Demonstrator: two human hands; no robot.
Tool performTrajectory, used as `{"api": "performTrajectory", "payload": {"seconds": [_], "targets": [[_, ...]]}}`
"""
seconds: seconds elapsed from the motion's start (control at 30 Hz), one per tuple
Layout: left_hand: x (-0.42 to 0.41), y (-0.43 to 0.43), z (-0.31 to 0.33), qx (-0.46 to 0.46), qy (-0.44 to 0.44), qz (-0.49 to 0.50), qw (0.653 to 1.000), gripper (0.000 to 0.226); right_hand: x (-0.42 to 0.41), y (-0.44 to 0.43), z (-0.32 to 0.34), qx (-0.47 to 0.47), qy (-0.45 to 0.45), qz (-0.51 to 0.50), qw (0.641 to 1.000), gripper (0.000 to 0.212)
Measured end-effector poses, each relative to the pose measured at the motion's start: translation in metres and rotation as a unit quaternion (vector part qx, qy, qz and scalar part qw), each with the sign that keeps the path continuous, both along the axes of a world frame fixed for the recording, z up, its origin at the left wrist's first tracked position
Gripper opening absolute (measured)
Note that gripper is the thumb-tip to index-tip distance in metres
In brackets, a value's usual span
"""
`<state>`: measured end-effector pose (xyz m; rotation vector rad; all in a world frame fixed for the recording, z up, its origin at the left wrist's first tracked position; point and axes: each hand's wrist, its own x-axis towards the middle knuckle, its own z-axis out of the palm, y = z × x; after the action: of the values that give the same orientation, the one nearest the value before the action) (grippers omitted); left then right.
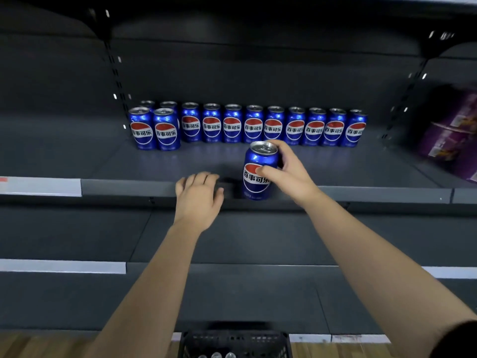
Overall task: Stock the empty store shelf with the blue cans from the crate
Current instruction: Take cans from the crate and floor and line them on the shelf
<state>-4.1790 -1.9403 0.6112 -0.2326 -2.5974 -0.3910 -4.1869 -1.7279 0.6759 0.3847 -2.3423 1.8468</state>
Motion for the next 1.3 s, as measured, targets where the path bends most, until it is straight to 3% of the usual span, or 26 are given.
{"api": "performTrajectory", "payload": {"seconds": [0.3,0.6,0.83,1.13,1.3], "targets": [[-0.037,0.006,0.015,-0.022,-0.017,0.026,0.999,0.037,-0.056,0.016,0.002,-0.016,-0.019,-0.024,0.999,0.054],[-0.049,0.006,0.013,-0.031,-0.032,0.060,0.997,0.039,-0.074,0.015,-0.013,-0.032,-0.024,0.017,0.999,0.055],[-0.052,-0.018,0.014,-0.059,-0.037,0.072,0.995,0.039,-0.069,-0.011,-0.019,0.041,0.001,0.022,0.999,0.077],[-0.065,-0.083,0.006,-0.064,-0.014,0.041,0.997,0.035,-0.076,-0.090,-0.028,0.052,-0.010,-0.034,0.998,0.070],[-0.075,-0.120,0.001,-0.069,-0.001,0.024,0.997,0.058,-0.085,-0.127,-0.027,0.077,-0.010,-0.068,0.995,0.067]]}}
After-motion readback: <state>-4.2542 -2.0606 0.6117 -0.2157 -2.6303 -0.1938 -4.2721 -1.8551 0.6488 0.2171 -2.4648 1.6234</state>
